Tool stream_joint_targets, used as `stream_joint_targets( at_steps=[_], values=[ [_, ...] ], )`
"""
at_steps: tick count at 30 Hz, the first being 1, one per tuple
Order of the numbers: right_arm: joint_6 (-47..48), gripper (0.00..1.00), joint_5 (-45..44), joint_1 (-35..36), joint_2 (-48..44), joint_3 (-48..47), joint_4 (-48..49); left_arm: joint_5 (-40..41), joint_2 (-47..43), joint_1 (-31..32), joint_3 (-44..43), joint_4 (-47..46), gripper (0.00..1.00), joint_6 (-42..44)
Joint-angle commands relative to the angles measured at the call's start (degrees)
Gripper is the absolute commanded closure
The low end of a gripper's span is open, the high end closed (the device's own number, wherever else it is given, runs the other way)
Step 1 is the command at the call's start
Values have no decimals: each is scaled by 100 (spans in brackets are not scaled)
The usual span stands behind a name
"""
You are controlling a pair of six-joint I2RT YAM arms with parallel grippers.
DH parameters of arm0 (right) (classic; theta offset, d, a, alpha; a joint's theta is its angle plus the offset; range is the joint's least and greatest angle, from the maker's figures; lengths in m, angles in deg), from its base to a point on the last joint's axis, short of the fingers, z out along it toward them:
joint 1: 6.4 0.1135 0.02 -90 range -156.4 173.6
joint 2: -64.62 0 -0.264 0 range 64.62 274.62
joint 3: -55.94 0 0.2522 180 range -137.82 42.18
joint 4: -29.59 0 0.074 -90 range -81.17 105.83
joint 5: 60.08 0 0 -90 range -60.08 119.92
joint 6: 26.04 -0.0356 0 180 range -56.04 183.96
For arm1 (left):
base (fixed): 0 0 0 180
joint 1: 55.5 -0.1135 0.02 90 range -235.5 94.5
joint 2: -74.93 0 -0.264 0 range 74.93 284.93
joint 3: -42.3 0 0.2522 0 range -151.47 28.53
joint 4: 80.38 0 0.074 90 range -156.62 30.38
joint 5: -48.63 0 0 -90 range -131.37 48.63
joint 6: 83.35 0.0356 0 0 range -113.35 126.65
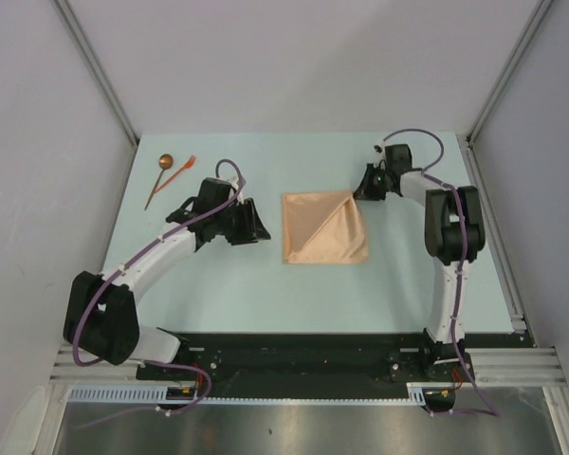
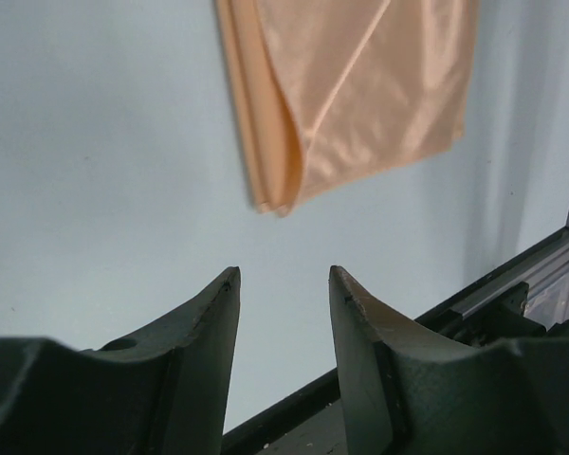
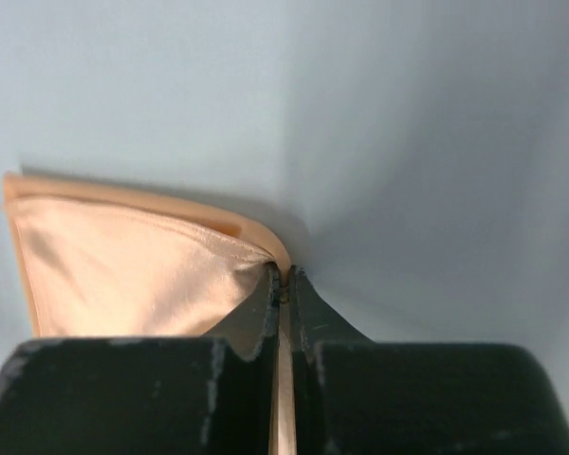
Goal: Fold the napkin into a case and place the utensils inside
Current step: Move the upper triangle-folded napkin to the center of the board, then pick up the upper triangle-folded napkin from the center of the board.
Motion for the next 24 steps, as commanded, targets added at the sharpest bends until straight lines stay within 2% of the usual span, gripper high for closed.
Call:
stream_joint_targets(
  at_steps=[1, 2, 4, 5, 8, 11, 13, 17, 19, 24],
  values=[
    [834, 91, -96, 237, 1080, -1970, -1303, -234, 347, -248, -366, -418, 48, -299],
    [852, 81, -244, 255, 1196, -2540, -1706, -244, 453, -300, -419, -471, 46, -343],
    [844, 65, -666, 264, 1294, -2861, -1964, -287, 787, -336, -638, -603, 41, -510],
    [826, 52, -833, 255, 1242, -2941, -2148, -262, 918, -345, -717, -682, 40, -537],
    [757, 35, -1536, 255, 944, -2933, -2525, -69, 1551, -345, -1218, -762, 38, -581],
    [625, 23, -2485, 281, 436, -2723, -2852, 423, 2219, -362, -1701, -841, 39, -607],
    [633, 21, -2750, 369, 39, -2214, -2765, 793, 2622, -371, -2000, -911, 40, -572],
    [659, 17, -2470, 825, -918, -1177, -2249, 723, 3272, -398, -2545, -1052, 40, -572],
    [694, 17, -2373, 1273, -1359, -755, -2089, 627, 3572, -389, -2870, -1069, 43, -607],
    [896, 18, -2382, 2214, -1834, -340, -1886, 697, 4101, -301, -3188, -1314, 44, -599]
  ],
)
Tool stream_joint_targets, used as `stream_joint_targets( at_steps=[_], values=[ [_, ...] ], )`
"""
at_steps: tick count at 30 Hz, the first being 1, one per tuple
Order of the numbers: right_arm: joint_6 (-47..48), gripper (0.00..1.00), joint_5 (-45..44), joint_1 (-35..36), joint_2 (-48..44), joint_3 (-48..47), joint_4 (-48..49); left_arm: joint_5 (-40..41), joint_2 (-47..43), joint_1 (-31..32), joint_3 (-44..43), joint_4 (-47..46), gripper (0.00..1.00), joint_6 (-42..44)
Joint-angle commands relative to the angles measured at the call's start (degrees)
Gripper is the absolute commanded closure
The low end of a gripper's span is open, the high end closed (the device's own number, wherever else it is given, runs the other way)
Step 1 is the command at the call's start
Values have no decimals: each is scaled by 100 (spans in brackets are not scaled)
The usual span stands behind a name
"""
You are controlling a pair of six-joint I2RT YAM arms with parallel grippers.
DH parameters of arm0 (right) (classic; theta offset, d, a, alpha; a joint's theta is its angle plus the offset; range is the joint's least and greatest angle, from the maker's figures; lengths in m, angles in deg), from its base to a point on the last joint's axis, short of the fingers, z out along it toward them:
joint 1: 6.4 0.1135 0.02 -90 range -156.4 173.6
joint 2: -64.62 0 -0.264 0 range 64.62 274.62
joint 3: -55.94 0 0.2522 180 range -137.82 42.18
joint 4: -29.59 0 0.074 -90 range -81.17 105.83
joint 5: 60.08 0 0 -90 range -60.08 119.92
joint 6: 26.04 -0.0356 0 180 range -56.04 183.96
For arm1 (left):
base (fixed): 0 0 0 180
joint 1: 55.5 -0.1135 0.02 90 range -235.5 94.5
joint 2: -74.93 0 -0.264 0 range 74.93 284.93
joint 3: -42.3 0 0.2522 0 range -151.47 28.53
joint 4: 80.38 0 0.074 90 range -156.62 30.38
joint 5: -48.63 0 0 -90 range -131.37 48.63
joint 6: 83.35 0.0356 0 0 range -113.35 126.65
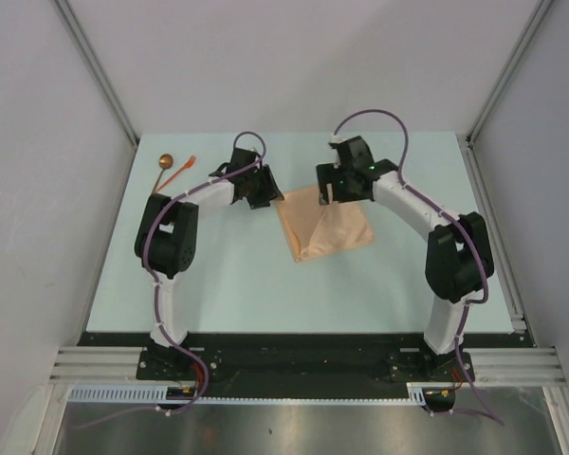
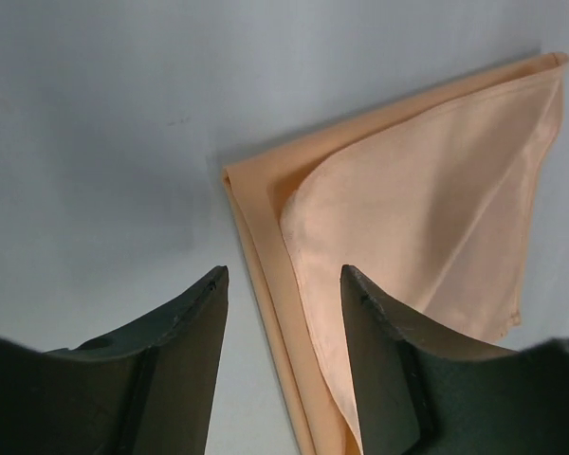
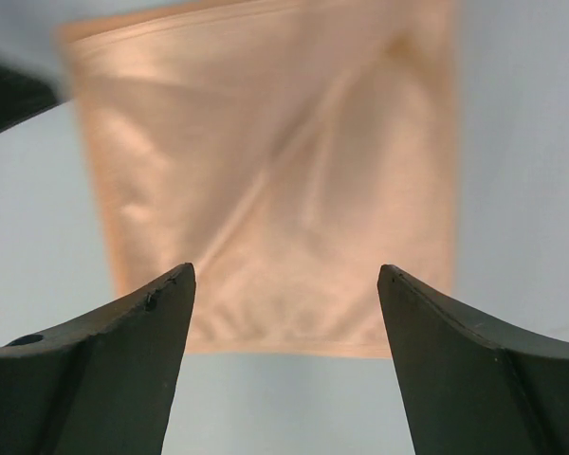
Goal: Fold the napkin into a case and place the utensils inside
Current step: Pick up the upper triangle-folded napkin from the center of the board.
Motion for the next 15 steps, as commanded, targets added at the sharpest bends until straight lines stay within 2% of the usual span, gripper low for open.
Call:
stream_joint_targets(
  at_steps=[1, 4, 5, 11, 15],
  values=[
    [291, 18, 7, 848, -394, 361, 367, 96, 213, 55, -279, -447, 45, -70],
    [292, 19, -1, 1104, -491, 538, 482, 183, 424, 64, -436, -387, 46, -70],
    [266, 19, 268, 1114, -509, 643, 500, 218, 450, 73, -498, -361, 46, -70],
    [20, 21, 683, 1131, -632, 1065, 904, 351, 652, 99, -586, -378, 48, -104],
    [-43, 21, 807, 1228, -614, 1153, 992, 350, 767, 99, -586, -299, 52, -236]
  ],
)
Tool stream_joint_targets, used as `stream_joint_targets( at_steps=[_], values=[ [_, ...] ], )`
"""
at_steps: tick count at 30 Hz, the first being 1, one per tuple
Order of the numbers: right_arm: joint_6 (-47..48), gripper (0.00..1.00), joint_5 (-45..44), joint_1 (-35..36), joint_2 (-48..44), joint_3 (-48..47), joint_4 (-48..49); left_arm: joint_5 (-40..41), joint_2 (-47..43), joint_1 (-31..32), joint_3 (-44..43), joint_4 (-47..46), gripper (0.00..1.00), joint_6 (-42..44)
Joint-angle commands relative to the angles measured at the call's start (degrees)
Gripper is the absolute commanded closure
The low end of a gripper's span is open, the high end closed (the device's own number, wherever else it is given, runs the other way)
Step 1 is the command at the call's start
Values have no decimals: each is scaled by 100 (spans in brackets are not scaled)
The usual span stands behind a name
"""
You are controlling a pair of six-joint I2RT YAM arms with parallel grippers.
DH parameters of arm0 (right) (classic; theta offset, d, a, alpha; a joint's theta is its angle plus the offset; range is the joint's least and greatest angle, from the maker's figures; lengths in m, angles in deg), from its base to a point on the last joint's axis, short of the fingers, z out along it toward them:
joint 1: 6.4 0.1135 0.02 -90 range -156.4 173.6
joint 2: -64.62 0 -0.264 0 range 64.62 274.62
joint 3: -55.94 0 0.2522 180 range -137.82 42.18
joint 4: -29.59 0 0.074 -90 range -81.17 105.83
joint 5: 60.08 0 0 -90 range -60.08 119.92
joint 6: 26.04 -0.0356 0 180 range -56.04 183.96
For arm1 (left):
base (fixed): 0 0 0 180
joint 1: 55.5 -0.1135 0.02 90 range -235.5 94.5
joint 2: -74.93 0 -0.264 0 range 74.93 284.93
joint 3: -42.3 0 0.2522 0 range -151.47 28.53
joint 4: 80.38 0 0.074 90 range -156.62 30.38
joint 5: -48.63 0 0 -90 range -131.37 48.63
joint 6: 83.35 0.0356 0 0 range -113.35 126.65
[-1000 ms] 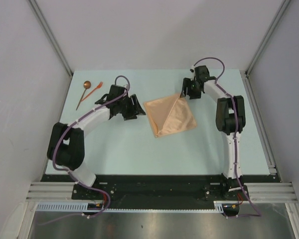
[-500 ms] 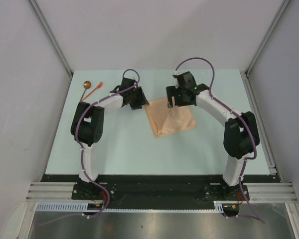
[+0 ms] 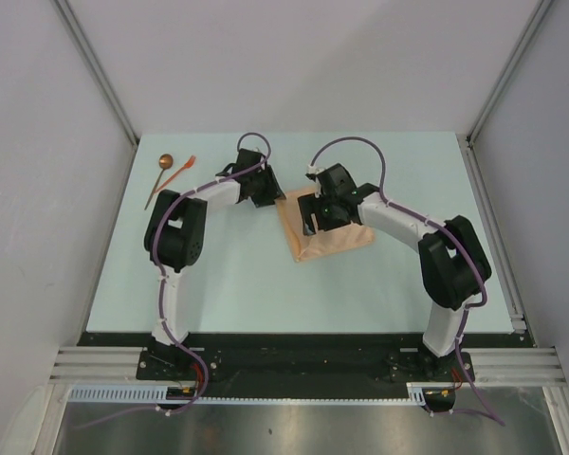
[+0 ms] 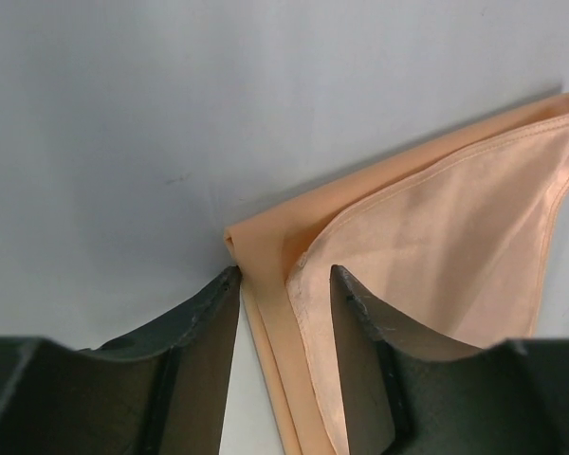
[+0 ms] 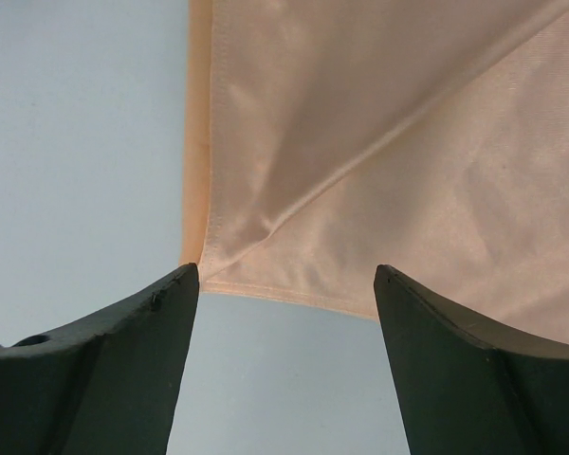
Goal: Fold the napkin into a case and place the utensils inside
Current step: Pick up the upper triangle-folded napkin from the center of the board.
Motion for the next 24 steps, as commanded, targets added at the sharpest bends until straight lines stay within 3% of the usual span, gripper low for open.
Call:
stream_joint_targets(
  at_steps=[1, 8, 15, 24],
  values=[
    [-47, 21, 339, 151, -302, 36, 502, 117, 118, 27, -167, -67, 53, -171],
    [436, 21, -134, 713, 181, -288, 521, 222, 83, 18, -193, 3, 68, -40],
    [569, 38, -478, 1021, 753, -543, 468, 90, 162, 10, -281, 82, 73, 84],
    [701, 36, -1057, 1205, 850, -526, 283, 11, 188, -8, -289, 65, 81, 93]
  ],
)
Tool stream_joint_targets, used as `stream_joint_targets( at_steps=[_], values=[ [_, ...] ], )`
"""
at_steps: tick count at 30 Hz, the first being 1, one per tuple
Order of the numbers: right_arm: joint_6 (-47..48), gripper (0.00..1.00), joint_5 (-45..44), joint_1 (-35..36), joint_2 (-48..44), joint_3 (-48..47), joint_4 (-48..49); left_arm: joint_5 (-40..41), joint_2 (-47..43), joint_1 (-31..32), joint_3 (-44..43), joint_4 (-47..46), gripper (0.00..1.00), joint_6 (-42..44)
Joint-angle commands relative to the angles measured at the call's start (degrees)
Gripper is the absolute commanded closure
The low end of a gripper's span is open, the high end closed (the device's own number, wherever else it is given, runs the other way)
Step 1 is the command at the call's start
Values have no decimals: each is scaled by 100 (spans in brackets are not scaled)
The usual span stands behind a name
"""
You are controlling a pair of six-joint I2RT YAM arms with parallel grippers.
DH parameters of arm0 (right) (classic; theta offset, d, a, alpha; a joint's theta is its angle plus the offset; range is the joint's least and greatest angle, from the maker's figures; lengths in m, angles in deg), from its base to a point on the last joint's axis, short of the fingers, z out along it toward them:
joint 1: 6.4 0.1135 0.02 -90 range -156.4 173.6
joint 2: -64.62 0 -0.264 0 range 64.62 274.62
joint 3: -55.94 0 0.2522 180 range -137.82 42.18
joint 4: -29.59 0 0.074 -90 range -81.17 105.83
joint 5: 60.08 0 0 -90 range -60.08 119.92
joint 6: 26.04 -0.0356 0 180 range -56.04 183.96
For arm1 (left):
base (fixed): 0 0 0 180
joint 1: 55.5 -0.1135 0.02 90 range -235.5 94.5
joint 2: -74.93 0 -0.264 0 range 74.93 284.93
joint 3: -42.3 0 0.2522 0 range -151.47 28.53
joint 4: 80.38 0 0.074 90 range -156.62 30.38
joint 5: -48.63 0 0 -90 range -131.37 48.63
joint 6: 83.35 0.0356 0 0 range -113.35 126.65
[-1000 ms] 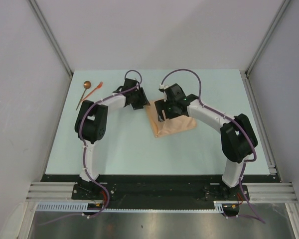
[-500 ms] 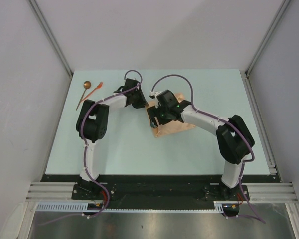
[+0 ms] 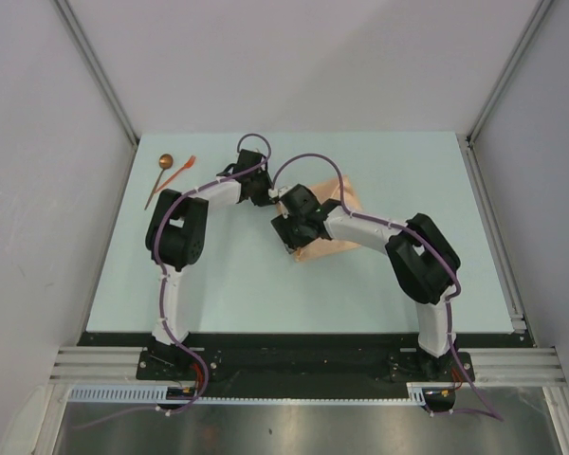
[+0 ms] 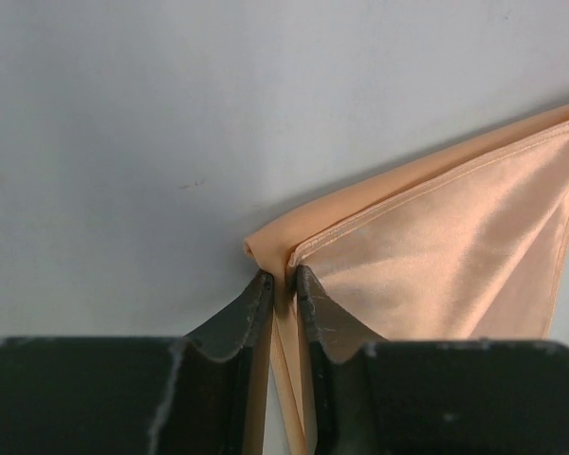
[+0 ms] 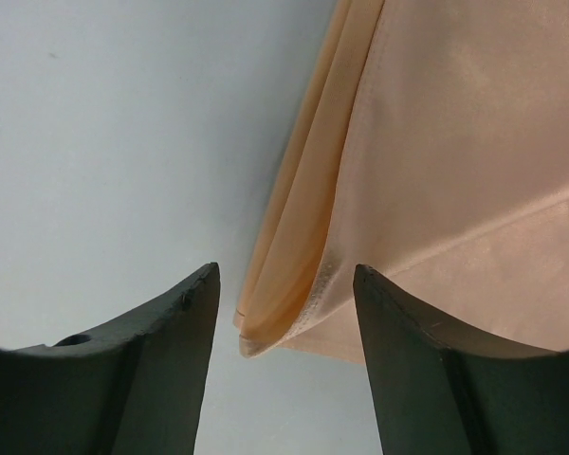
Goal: Fold the napkin into a case and place the utensils inside
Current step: Pick up the upper triangle-folded napkin from the center of the board.
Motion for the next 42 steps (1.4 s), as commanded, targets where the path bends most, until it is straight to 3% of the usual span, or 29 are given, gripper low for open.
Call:
stream_joint_targets(
  at_steps=[1, 9, 17, 20, 27, 29, 32, 35, 38, 42],
  values=[
    [148, 36, -369, 126, -16, -170, -23, -79, 74, -8, -219, 25, 81, 132],
    [25, 46, -448, 372, 28, -152, -119, -96, 83, -52, -237, 43, 87, 79],
    [104, 49, -694, 372, 283, -73, -180, -175, 57, -61, -246, 25, 88, 62],
    [130, 56, -782, 363, 318, -11, -181, -167, 57, -61, -255, 34, 88, 62],
    [200, 62, -835, 363, 371, 77, -225, -175, 74, -70, -307, 60, 88, 62],
    [218, 71, -948, 381, 502, 50, -251, -210, 66, -78, -299, 60, 87, 62],
    [157, 82, -1045, 372, 591, 33, -251, -219, -13, -87, -299, 95, 81, 62],
    [113, 98, -1011, 363, 477, -46, -216, -202, -171, -87, -168, 96, 66, 79],
    [86, 100, -906, 267, 310, -213, -313, -289, -303, -87, -105, 130, 48, 44],
    [69, 100, -519, 65, -15, -249, -278, -351, -382, -87, 17, 315, 41, -87]
  ],
)
